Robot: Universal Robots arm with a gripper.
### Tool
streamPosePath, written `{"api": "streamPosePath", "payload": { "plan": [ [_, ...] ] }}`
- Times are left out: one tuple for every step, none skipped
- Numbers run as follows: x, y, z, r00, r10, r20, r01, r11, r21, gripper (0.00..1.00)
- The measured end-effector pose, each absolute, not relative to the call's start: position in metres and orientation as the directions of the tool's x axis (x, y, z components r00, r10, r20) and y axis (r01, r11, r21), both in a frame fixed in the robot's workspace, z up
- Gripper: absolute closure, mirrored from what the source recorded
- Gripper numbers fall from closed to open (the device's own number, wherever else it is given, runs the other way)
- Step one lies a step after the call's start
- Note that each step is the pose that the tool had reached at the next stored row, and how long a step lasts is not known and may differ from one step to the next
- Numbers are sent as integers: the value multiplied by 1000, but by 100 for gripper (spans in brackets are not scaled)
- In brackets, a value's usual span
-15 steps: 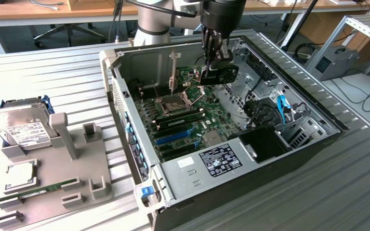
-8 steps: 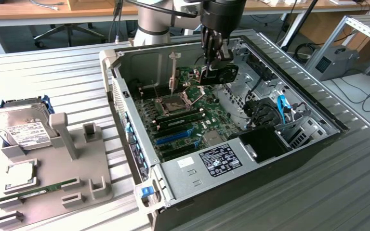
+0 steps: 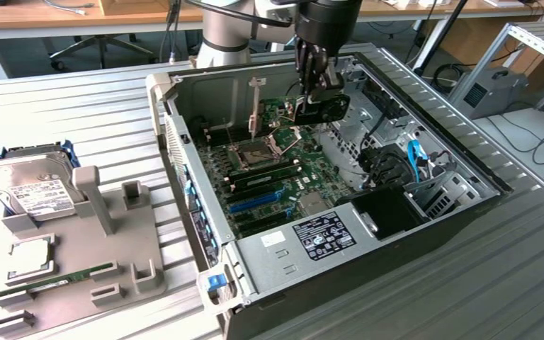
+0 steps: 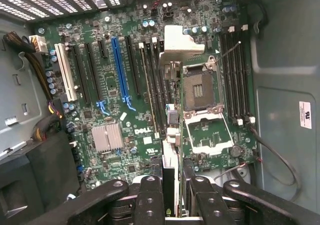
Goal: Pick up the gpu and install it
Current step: 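Insert the gpu into the slot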
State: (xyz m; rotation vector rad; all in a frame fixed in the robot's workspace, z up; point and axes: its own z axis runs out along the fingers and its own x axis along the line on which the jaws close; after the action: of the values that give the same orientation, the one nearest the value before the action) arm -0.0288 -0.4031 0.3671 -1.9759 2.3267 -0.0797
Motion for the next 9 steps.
{"api": "streamPosePath", "payload": {
  "plan": [
    [-29, -403, 367, -157, -987, -33, -982, 160, -97, 74],
    [-29, -403, 367, -155, -987, -33, -983, 157, -97, 74],
    [-29, -403, 367, -152, -988, -33, -983, 155, -97, 74],
    [-29, -403, 367, -149, -988, -33, -984, 151, -97, 74],
    [-29, -403, 367, -145, -989, -33, -984, 147, -97, 74],
    [-29, -403, 367, -142, -989, -33, -985, 144, -97, 74],
    [-29, -403, 367, -137, -990, -33, -985, 140, -97, 74],
    [-29, -403, 367, -132, -991, -33, -986, 135, -97, 74],
    [-29, -403, 367, -129, -991, -33, -987, 132, -97, 74]
  ]
}}
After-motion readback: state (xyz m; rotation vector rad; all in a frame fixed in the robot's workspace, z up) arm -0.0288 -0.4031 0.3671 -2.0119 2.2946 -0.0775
